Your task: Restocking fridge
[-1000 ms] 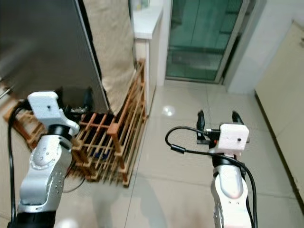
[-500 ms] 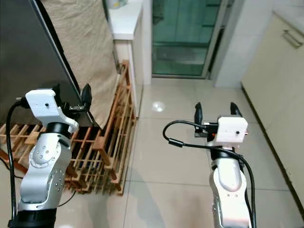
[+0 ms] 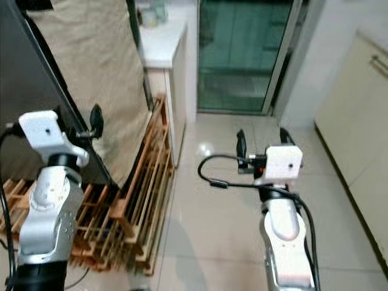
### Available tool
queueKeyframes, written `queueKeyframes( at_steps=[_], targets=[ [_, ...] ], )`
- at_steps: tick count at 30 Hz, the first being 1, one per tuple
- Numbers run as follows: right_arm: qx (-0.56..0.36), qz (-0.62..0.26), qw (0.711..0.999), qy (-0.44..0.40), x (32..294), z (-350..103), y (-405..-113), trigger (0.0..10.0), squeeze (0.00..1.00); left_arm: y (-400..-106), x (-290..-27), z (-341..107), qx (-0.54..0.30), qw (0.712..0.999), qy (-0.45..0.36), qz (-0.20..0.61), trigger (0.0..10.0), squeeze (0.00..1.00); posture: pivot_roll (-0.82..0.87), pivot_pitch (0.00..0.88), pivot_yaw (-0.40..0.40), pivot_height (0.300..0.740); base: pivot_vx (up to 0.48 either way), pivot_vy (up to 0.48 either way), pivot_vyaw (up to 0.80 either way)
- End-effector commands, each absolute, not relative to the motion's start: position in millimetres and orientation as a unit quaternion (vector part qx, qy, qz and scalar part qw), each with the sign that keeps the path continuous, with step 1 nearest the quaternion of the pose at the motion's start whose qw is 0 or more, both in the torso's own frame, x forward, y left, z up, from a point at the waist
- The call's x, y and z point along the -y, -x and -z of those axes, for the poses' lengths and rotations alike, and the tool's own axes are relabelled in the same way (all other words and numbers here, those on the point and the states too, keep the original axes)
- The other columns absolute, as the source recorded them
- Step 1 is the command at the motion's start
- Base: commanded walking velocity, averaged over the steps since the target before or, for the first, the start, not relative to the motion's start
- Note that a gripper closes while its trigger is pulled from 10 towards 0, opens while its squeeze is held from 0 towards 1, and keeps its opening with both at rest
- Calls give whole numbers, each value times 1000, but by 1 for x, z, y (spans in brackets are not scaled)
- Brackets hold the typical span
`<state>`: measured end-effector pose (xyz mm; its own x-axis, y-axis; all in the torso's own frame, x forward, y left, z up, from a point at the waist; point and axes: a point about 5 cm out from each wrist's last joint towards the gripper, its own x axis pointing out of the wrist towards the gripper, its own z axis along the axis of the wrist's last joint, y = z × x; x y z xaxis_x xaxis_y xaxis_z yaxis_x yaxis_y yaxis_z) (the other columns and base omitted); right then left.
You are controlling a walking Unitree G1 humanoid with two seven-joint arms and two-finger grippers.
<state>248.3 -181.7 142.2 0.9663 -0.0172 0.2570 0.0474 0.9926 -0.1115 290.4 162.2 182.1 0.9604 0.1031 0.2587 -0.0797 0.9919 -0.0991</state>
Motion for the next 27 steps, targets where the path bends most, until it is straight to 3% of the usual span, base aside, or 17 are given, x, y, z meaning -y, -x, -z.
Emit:
queueKeyframes(
  at_steps=[1, 11, 17, 23, 25, 27],
  targets=[
    [135, 17, 989, 57, 182, -145, -249, 10000, 0, -295, -159, -187, 131, 989, 46, -43, 10000, 0, -103, 0, 45, 740, 0, 0, 0],
    [134, 14, 989, 56, 179, -143, -250, 10000, 0, -325, -139, -202, 117, 990, 75, -2, 10000, 0, -108, 0, 51, 740, 0, 0, 0],
    [129, 11, 990, 55, 177, -140, -249, 10000, 0, -355, -139, -200, 81, 992, 78, -59, 10000, 0, -126, 0, 66, 740, 0, 0, 0],
    [125, 17, 990, 58, 183, -139, -245, 10000, 0, -345, -150, -208, 115, 990, 58, -50, 10000, 0, -136, 0, 76, 740, 0, 0, 0],
    [116, 25, 991, 55, 188, -138, -239, 10000, 0, -323, -153, -189, 103, 993, 32, 37, 10000, 0, -125, 0, 70, 740, 0, 0, 0],
    [112, 28, 992, 53, 189, -137, -237, 10000, 0, -316, -152, -181, 90, 993, 31, 66, 10000, 0, -125, 0, 70, 740, 0, 0, 0]
  ],
)
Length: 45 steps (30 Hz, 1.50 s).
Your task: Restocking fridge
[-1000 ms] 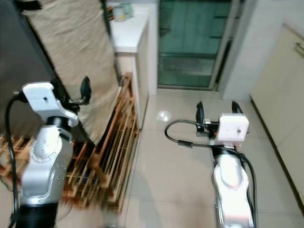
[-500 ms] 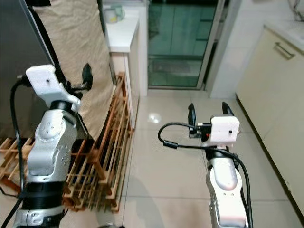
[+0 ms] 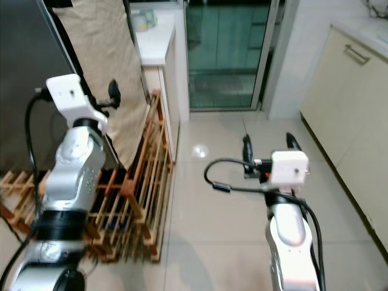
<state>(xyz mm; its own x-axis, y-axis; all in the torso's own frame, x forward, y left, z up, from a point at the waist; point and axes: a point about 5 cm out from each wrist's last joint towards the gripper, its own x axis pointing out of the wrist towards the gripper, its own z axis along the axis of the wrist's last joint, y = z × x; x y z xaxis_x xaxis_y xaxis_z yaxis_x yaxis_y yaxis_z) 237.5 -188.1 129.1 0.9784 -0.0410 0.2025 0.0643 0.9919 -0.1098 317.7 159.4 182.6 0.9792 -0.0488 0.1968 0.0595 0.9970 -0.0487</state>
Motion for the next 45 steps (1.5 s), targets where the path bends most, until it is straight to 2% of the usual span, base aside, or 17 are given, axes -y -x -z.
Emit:
queueKeyframes(
  at_steps=[1, 2, 3, 7, 11, 15, 19, 29, 34, 45],
  targets=[
    [106, 30, 993, 51, 191, -134, -232, 10000, 0, -303, -153, -171, 79, 993, 24, 87, 10000, 0, -108, 0, 63, 740, 0, 0, 0],
    [101, 36, 993, 52, 193, -133, -224, 10000, 0, -285, -160, -161, 75, 993, 4, 88, 10000, 0, -97, 0, 63, 740, 0, 0, 0],
    [101, 36, 993, 52, 193, -133, -224, 10000, 0, -285, -160, -161, 75, 993, 4, 88, 10000, 0, -97, 0, 63, 740, 0, 0, 0],
    [100, 47, 992, 57, 194, -136, -189, 10000, 0, -223, -186, -148, 78, 996, -32, 34, 10000, 0, -66, 0, 54, 740, 0, 0, 0],
    [91, 68, 991, 76, 207, -138, -169, 10000, 0, -194, -197, -155, 85, 994, -71, -1, 10000, 0, -43, 0, 29, 740, 0, 0, 0],
    [75, 46, 992, 85, 203, -130, -169, 10000, 0, -212, -193, -151, 46, 996, -21, -76, 10000, 0, -48, 0, 9, 740, 0, 0, 0],
    [84, 50, 992, 76, 200, -132, -179, 10000, 0, -222, -191, -148, 35, 994, 39, -99, 10000, 0, -58, 0, 1, 740, 0, 0, 0],
    [91, 52, 992, 74, 198, -136, -188, 10000, 0, -230, -184, -156, 47, 996, 20, -79, 10000, 0, -73, 0, 16, 740, 343, -226, 0],
    [91, 46, 992, 71, 195, -135, -195, 10000, 0, -231, -187, -155, 42, 994, 19, -98, 10000, 0, -72, 0, 15, 740, 404, -253, 0],
    [93, 12, 992, 85, 190, -138, -211, 10000, 0, -232, -196, -154, 36, 988, 9, -150, 10000, 0, -62, 0, 5, 740, 370, 0, 70]
  ],
)
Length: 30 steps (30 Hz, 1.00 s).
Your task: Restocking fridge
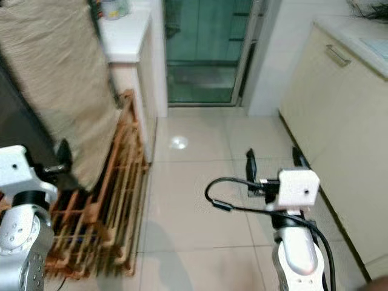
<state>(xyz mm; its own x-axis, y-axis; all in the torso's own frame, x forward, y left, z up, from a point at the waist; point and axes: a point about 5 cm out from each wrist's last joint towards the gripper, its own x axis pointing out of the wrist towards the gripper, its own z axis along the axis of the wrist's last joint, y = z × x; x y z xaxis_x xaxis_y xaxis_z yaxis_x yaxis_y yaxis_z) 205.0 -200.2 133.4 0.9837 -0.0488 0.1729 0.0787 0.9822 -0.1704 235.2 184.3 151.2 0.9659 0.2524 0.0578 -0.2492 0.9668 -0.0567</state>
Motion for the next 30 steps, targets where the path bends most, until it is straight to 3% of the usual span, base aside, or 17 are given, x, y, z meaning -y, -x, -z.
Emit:
queueKeyframes(
  at_steps=[1, 9, 13, 17, 24, 30],
  targets=[
    [96, 5, 992, 86, 189, -139, -213, 10000, 0, -232, -196, -154, 37, 988, 9, -150, 10000, 0, -61, 0, 4, 740, 0, 0, 775],
    [103, -16, 992, 75, 182, -140, -220, 10000, 0, -237, -194, -162, 57, 988, -4, -146, 10000, 0, -57, 0, 5, 740, 0, 0, 672],
    [87, -23, 994, 68, 181, -135, -225, 10000, 0, -266, -175, -176, 73, 994, -8, -79, 10000, 0, -54, 0, 4, 740, 0, 0, 625],
    [91, -35, 993, 62, 177, -136, -235, 10000, 0, -297, -155, -202, 99, 995, 21, -15, 10000, 0, -67, 0, 17, 740, 0, 0, 0],
    [98, -38, 993, 60, 178, -141, -244, 10000, 0, -309, -129, -217, 99, 992, 46, 70, 10000, 0, -80, 0, 27, 740, 0, 0, 0],
    [91, -43, 993, 58, 175, -135, -245, 10000, 0, -316, -131, -212, 85, 995, 32, 36, 10000, 0, -81, 0, 29, 740, 0, 0, 0]
  ],
)
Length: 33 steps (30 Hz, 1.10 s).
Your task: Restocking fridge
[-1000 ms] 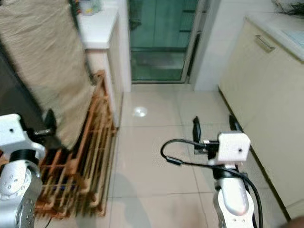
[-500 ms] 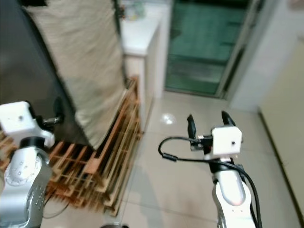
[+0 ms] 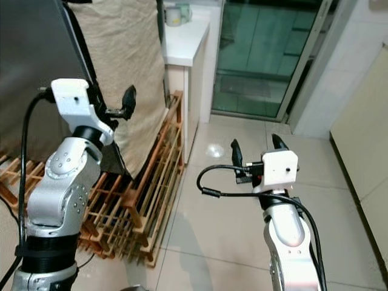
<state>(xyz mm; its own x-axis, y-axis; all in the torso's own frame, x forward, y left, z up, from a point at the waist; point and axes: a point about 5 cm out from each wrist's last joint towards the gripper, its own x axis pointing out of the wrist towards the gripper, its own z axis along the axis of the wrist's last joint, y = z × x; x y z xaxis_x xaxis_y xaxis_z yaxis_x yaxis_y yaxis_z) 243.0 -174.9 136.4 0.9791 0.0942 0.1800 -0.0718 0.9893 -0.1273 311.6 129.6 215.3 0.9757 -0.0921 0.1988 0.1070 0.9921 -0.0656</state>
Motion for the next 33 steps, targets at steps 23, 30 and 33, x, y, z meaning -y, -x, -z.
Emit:
queueKeyframes(
  at_steps=[23, 30, 33],
  targets=[
    [90, -54, 993, 56, 169, -135, -248, 10000, 0, -319, -132, -187, 18, 998, 54, 7, 10000, 0, -80, 0, 26, 740, 0, 0, 0],
    [92, -56, 993, 56, 168, -136, -247, 10000, 0, -322, -127, -189, 20, 998, 53, 15, 10000, 0, -85, 0, 28, 740, 0, 0, 0],
    [91, -56, 993, 57, 168, -136, -247, 10000, 0, -325, -128, -189, 20, 998, 51, 5, 10000, 0, -85, 0, 28, 740, 0, 0, 0]
  ],
)
